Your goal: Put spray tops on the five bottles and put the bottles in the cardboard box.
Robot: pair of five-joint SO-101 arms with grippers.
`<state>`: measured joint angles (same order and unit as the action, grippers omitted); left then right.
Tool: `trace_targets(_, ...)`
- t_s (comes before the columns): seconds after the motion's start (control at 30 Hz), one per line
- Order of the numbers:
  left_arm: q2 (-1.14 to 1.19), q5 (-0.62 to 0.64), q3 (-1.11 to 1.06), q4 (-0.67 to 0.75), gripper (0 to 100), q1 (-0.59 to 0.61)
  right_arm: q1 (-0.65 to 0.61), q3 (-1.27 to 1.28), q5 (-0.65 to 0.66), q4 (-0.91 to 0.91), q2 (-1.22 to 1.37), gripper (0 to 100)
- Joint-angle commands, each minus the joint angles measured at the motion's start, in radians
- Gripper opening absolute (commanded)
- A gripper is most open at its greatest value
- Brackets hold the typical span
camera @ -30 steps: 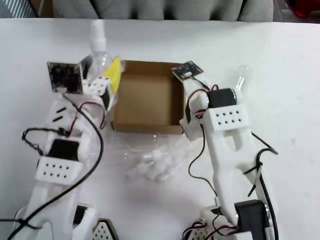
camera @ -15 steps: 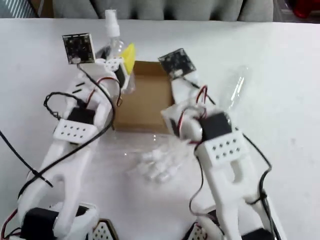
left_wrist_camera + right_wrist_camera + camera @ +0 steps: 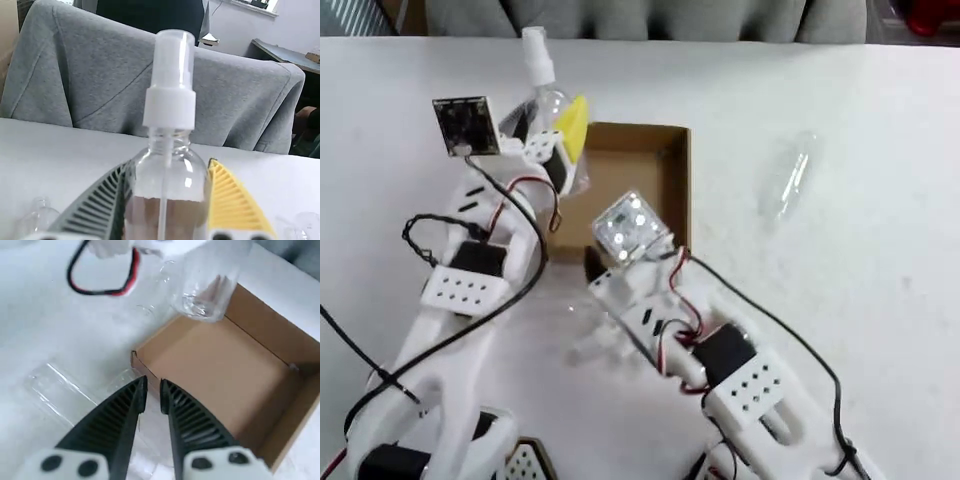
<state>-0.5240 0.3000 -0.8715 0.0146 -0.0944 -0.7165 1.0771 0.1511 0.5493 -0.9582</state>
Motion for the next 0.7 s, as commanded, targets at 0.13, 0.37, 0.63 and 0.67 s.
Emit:
trace_targets(0.13,-0.058,0.003,-0.009,0.031,2,-0.008,-0.096,0.152,-0.006,-0.412,-0.025,1.8)
trace_targets(0.37,-0.093,-0.112,-0.023,-0.011,2,-0.038,-0.133,0.27,-0.018,-0.667,-0.025,1.8)
trace_targets(0.63,-0.337,-0.164,-0.129,-0.11,2,-0.133,-0.09,0.279,-0.192,-0.736,-0.025,1.8)
trace_targets(0.67,-0.344,-0.164,-0.135,-0.11,2,-0.133,-0.077,0.279,-0.192,-0.736,-0.025,1.7)
